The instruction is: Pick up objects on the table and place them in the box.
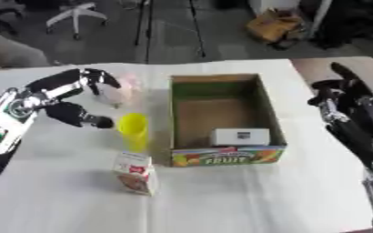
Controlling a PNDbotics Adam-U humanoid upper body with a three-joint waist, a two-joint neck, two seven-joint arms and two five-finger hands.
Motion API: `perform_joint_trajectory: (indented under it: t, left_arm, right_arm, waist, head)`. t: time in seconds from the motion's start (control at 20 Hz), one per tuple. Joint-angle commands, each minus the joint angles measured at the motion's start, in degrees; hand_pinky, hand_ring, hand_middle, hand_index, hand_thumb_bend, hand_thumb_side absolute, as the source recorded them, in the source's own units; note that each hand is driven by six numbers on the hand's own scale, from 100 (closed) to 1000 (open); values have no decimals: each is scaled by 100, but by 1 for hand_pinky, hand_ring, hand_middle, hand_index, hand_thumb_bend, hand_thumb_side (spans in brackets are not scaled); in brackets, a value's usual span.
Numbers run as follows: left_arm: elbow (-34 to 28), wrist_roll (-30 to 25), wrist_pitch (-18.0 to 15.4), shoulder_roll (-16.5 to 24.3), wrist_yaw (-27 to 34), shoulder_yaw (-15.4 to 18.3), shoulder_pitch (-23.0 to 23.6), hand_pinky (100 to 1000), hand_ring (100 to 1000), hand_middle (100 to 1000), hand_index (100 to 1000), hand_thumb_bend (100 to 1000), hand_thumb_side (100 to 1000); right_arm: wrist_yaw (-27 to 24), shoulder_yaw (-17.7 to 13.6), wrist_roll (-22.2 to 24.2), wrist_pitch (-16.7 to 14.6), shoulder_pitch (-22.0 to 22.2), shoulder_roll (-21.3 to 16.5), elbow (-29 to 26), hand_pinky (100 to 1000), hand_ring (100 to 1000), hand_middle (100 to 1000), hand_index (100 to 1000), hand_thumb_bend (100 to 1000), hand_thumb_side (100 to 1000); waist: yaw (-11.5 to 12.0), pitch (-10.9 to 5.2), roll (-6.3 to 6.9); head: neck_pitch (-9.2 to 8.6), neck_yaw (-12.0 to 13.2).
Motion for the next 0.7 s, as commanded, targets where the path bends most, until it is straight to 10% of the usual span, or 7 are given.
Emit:
perform_joint_trajectory:
  t: [0.05,0.7]
  left_arm:
    - [123,-291,-152,195,-85,-61,-319,667,895,772,844,925,668]
    - [708,-644,-670,-87,-482,-544,-759,673,868,756,833,953,651]
  right_arm:
    - [-42,-16,29,-17,-49,-144,-99,724,628,716,1000,133,500]
    - [-48,-16,30,-20,-39,-142,-96,724,628,716,1000,131,502]
  waist:
    - [-29,-84,0]
    - [-43,-101,-5]
  head:
    - [-21,10]
    - [-14,-41]
